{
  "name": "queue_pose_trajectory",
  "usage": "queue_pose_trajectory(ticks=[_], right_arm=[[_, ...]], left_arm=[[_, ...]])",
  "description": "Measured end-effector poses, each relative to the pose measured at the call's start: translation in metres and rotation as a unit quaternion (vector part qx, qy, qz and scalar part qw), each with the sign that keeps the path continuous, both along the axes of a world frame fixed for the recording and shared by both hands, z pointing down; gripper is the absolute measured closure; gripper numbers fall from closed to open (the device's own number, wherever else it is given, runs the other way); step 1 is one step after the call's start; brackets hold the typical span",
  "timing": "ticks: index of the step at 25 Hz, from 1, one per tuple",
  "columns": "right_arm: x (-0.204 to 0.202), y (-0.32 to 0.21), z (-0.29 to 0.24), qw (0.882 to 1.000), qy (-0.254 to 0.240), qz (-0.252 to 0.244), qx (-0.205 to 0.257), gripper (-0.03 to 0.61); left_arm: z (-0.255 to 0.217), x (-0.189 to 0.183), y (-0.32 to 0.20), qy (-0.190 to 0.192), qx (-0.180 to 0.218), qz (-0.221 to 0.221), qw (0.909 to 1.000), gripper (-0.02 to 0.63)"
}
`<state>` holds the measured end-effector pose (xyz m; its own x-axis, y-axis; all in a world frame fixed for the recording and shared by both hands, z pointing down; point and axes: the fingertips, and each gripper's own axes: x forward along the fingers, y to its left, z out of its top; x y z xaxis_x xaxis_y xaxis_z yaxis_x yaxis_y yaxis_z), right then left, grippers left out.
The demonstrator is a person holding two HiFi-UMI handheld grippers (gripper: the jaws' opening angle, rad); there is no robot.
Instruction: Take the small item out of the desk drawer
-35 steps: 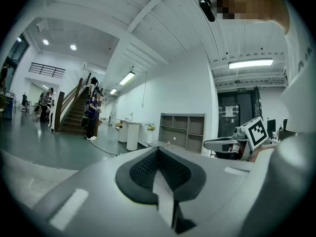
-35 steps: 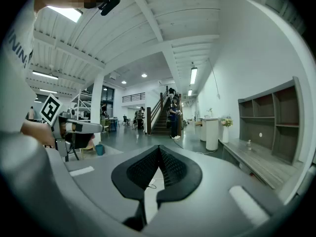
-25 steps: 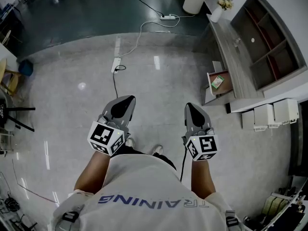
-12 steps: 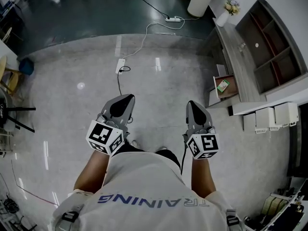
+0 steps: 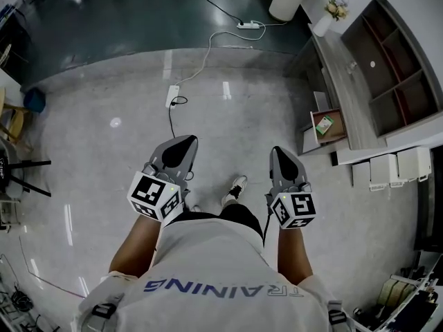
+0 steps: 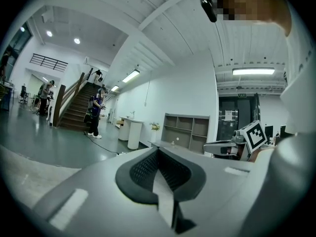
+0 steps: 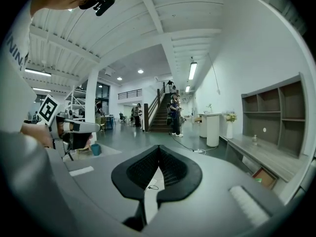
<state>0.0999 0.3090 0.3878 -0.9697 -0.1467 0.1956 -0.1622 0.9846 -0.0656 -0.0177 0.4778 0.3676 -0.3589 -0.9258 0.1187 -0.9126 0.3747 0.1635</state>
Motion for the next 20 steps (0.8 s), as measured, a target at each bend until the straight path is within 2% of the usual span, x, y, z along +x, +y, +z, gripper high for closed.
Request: queue_pose_trajectory(ticks=[5,10,20], right_arm=[[-0.034,-0.047,0.006,1.000,-0.001,-0.001,-0.011,0.561],[-0.063,-0.115,0.009,1.000,-0.003,-0.005,-0.015,0.561],[-0.093,-0.252,0.010,1.000,-0.004,0.005,-0.018,0.561]], left_arm=[[0.002,-0.025,-0.051,0.001,-0.010,0.011,0.9999,0.615],[-0.007,-0.054,-0.123,-0.014,-0.008,0.012,0.9998,0.615],[-0.005,-0.087,-0.261,-0.011,-0.012,0.024,0.9996,0.615]])
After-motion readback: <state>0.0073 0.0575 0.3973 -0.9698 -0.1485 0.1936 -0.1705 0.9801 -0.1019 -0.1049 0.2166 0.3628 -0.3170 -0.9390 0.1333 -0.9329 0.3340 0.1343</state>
